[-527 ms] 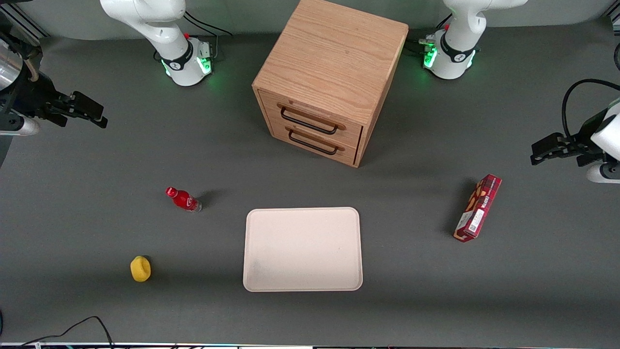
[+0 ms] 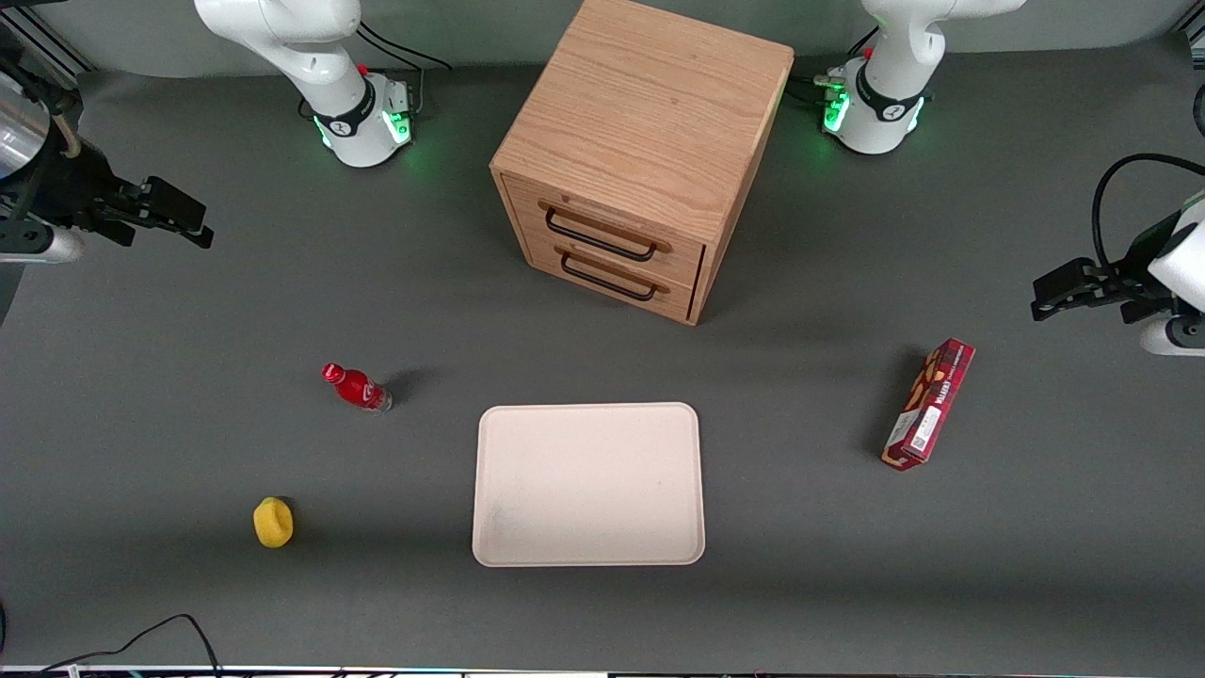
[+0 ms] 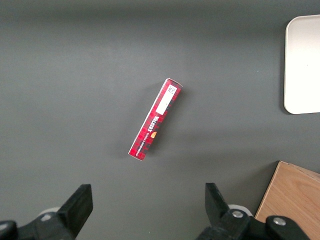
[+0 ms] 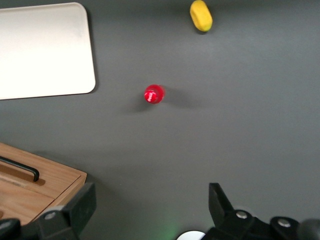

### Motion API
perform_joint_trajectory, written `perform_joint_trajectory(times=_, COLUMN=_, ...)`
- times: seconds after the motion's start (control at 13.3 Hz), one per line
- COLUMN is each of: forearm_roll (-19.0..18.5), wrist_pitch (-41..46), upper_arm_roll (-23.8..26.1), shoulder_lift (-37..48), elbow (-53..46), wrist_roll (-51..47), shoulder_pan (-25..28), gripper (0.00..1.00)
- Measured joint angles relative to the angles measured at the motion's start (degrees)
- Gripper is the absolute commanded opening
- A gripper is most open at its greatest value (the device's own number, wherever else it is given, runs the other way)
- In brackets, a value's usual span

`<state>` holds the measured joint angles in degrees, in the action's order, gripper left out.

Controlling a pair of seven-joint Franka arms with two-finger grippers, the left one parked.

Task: Open upper drawer
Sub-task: 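Move the right gripper to the upper drawer's black handle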

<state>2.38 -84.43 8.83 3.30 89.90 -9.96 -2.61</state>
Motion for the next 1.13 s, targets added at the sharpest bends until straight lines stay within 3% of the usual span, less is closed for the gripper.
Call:
perform_joint_trajectory(times=0.23, forearm_roll=1.66, wrist_pitch=-0.48, upper_arm_roll=3.88, shoulder_lift=-2.27, elbow=-1.71, wrist_roll=0.58, shoulder_pan=2.11, gripper=1.00)
perform_joint_trajectory(times=0.53, forearm_roll=1.87, wrist_pitch=-2.41, upper_arm_roll=14.80, shoulder_lift=-9.35, elbow=-7.72, wrist_roll=10.49, shoulder_pan=2.66, gripper=1.00)
perform_joint_trajectory(times=1.13, forearm_roll=2.02, wrist_pitch=-16.09, upper_arm_roll=31.76, shoulder_lift=-28.68, elbow=-10.74, wrist_roll=18.84, shoulder_pan=4.64, gripper=1.00)
